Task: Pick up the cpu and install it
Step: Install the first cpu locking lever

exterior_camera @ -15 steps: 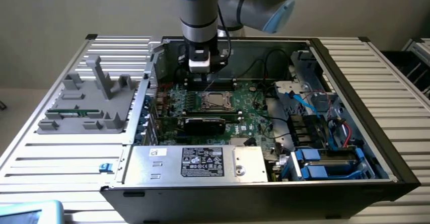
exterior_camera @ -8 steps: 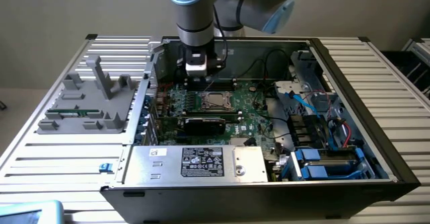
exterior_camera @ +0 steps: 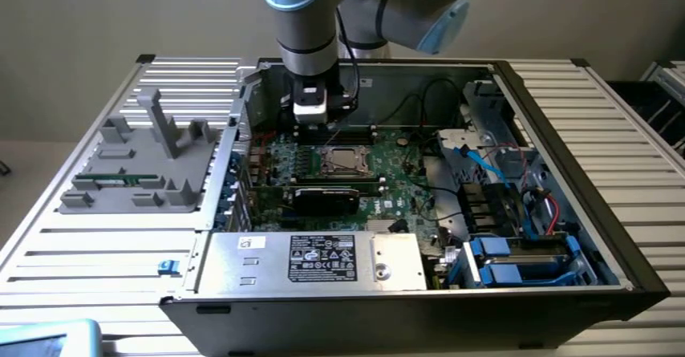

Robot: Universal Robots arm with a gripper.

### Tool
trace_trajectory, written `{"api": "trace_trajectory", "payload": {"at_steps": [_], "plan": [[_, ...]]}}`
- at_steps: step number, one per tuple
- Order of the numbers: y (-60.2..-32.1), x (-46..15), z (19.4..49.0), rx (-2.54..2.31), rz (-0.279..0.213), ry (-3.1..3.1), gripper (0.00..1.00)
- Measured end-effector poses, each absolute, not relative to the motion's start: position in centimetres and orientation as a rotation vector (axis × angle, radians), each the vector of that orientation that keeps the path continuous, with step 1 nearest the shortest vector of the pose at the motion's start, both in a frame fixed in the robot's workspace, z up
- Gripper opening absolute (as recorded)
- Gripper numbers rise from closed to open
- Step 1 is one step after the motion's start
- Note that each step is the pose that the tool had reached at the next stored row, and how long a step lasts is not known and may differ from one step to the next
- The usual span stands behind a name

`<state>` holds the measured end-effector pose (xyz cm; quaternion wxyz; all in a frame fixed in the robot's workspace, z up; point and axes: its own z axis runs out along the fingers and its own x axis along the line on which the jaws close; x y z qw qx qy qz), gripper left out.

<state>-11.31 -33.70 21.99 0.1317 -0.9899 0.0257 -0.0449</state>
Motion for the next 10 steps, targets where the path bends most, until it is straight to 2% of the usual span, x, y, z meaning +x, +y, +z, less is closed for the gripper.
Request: {"api": "trace_trajectory", "payload": {"at_steps": [10], "plan": [[-33.82, -11.50, 21.87, -2.865, -0.160, 0.079, 0.11]]}}
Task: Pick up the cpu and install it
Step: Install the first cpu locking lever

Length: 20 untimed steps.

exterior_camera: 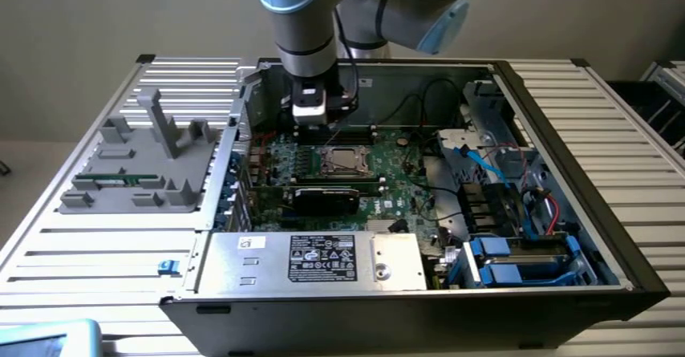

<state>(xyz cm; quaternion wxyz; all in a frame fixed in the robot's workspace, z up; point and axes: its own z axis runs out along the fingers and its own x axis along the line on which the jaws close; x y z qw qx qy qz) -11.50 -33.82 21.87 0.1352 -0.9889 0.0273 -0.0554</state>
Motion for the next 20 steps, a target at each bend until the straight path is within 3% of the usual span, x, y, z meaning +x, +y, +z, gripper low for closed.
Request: {"api": "trace_trajectory", "payload": {"at_steps": [20], "plan": [[-34.14, -12.34, 21.12, -2.840, -0.192, 0.164, 0.11]]}}
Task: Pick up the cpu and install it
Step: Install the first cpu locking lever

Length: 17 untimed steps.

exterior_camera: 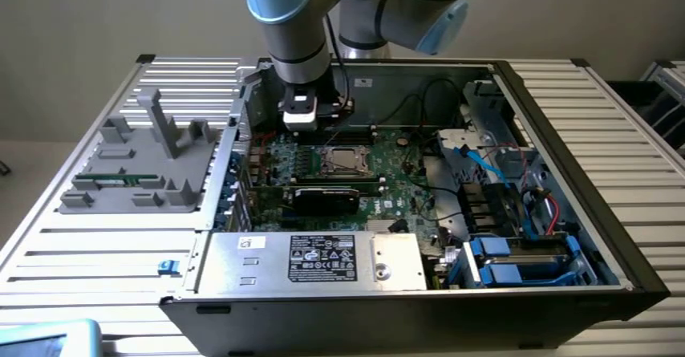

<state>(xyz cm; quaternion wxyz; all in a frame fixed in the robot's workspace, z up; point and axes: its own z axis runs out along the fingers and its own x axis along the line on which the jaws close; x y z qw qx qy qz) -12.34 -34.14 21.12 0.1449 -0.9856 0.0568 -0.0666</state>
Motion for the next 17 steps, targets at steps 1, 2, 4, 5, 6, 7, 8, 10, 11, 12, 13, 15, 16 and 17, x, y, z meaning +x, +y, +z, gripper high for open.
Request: {"api": "trace_trajectory", "payload": {"at_steps": [1, 2, 4, 5, 6, 7, 8, 10, 11, 12, 13, 15, 16, 17], "plan": [[-34.14, -12.34, 21.12, -2.840, -0.192, 0.164, 0.11], [-34.14, -12.34, 21.12, -2.840, -0.192, 0.164, 0.11], [-34.14, -12.34, 21.12, -2.840, -0.192, 0.164, 0.11], [-34.15, -12.34, 21.11, -2.839, -0.194, 0.163, 0.11], [-34.16, -12.34, 21.09, -2.839, -0.196, 0.163, 0.11], [-34.18, -12.34, 21.07, -2.838, -0.199, 0.163, 0.11], [-34.19, -12.34, 21.05, -2.837, -0.201, 0.162, 0.11], [-34.22, -12.35, 20.99, -2.835, -0.205, 0.162, 0.11], [-34.23, -12.36, 20.99, -2.835, -0.206, 0.162, 0.11], [-34.24, -12.37, 20.99, -2.835, -0.206, 0.162, 0.11], [-34.24, -12.37, 20.99, -2.835, -0.206, 0.162, 0.11], [-34.26, -12.37, 20.95, -2.835, -0.207, 0.162, 0.11], [-34.26, -12.37, 20.92, -2.835, -0.209, 0.161, 0.11], [-34.27, -12.37, 20.88, -2.834, -0.210, 0.161, 0.11]]}}
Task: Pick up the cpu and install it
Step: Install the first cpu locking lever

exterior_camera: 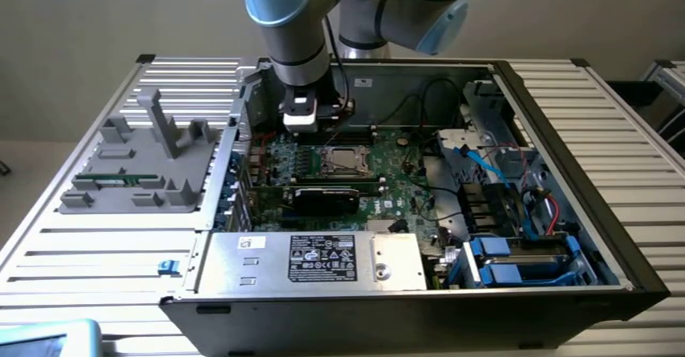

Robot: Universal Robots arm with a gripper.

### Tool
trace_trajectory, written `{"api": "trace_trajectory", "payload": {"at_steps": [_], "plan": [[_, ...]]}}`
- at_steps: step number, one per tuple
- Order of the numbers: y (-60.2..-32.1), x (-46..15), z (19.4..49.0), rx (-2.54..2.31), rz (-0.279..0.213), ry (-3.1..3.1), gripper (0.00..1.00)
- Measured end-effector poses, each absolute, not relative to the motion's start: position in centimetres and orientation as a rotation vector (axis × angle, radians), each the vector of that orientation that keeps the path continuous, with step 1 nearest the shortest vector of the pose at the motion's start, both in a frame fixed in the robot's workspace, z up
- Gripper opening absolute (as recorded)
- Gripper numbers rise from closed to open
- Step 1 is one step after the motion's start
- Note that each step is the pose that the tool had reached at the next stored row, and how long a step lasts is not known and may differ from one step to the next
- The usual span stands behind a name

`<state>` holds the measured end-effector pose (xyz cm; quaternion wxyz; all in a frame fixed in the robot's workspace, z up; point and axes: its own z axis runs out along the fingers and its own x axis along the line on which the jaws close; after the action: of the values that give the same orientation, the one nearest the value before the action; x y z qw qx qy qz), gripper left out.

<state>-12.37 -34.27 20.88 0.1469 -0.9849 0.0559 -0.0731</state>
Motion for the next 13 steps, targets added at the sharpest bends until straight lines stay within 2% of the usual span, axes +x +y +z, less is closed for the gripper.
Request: {"api": "trace_trajectory", "payload": {"at_steps": [13], "plan": [[-34.26, -12.29, 20.24, -2.831, -0.227, 0.159, 0.11]]}}
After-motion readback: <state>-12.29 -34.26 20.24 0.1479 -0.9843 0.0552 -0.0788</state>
